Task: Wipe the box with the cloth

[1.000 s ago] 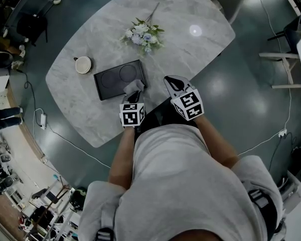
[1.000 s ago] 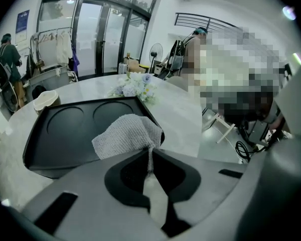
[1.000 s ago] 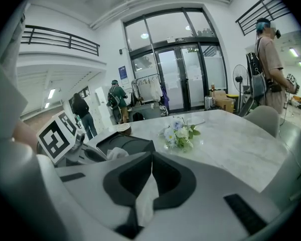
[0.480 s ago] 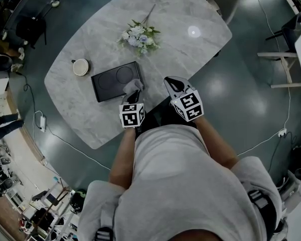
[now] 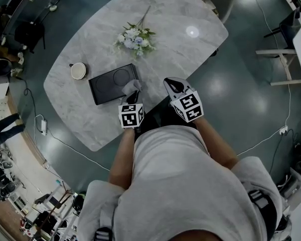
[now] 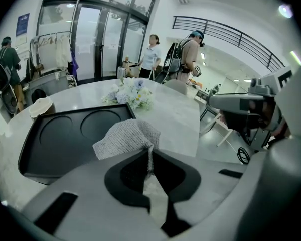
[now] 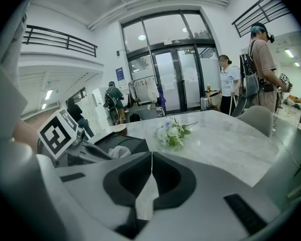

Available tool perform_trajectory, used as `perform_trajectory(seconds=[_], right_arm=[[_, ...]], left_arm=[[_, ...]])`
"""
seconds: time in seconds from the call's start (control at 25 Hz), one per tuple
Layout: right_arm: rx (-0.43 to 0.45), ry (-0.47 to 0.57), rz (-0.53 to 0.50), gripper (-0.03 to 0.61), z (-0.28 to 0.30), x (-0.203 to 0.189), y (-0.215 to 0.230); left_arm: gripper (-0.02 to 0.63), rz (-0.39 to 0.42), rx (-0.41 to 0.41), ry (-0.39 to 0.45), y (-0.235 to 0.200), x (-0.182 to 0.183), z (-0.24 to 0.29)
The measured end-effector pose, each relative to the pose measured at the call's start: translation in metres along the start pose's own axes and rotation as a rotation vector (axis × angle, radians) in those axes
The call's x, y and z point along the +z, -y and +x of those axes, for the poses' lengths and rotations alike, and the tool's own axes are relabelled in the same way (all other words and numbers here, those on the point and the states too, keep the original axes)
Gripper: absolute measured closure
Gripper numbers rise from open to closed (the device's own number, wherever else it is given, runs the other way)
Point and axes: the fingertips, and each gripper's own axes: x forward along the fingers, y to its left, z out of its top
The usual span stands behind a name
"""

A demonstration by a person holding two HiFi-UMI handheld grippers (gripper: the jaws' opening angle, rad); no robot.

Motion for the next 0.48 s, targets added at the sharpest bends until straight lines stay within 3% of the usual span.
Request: perform_trajectory(seconds=[0.48], right_arm=[[0.031, 0.028, 0.002, 0.551, 0.0021, 0.0043, 0.0007]], left_arm=[[0.575, -0.013, 0.007, -0.016, 0.0003, 0.0, 0.0012]])
